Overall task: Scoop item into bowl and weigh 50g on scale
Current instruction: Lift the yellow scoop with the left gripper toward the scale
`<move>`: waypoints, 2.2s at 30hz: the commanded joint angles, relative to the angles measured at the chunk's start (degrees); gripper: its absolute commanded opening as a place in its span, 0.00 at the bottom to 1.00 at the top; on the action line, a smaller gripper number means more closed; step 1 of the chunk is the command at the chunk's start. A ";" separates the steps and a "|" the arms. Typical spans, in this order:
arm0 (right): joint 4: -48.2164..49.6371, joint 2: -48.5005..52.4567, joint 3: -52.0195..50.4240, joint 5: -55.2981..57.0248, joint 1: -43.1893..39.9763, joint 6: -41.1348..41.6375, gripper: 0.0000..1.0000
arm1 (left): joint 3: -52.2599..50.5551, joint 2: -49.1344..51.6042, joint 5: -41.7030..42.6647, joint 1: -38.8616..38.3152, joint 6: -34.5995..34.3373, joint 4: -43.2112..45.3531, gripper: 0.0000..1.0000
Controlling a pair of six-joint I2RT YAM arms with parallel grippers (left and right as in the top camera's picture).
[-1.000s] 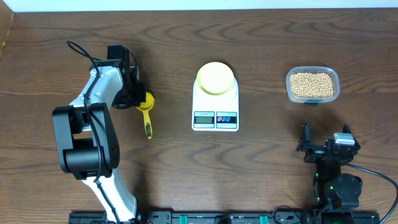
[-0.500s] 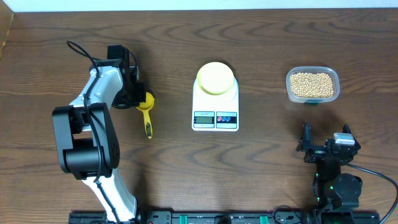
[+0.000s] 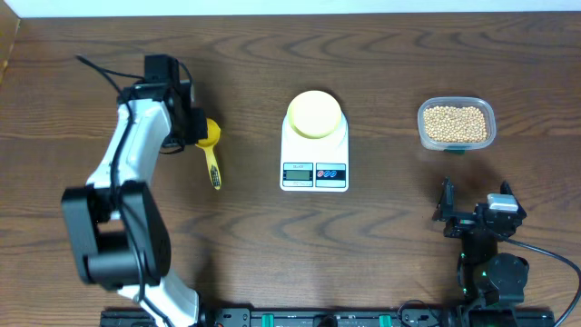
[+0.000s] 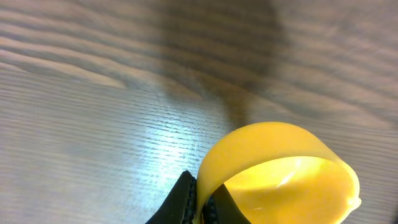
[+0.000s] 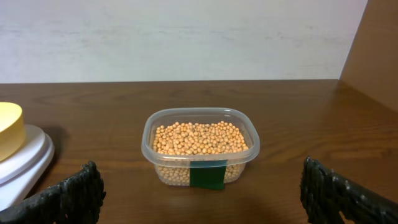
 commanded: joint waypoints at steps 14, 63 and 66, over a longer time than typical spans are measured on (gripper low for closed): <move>-0.17 -0.46 -0.09 0.48 0.28 0.98 0.99 | 0.24 -10.08 -0.09 -0.22 -21.44 -5.70 0.07; 6.67 -0.35 -0.04 -3.23 0.28 0.79 0.99 | 0.22 -10.08 14.51 -0.50 -48.74 -16.92 0.07; 6.08 -0.26 1.53 -6.01 0.28 0.92 0.99 | 0.22 -10.08 14.51 -1.22 -50.82 -16.92 0.07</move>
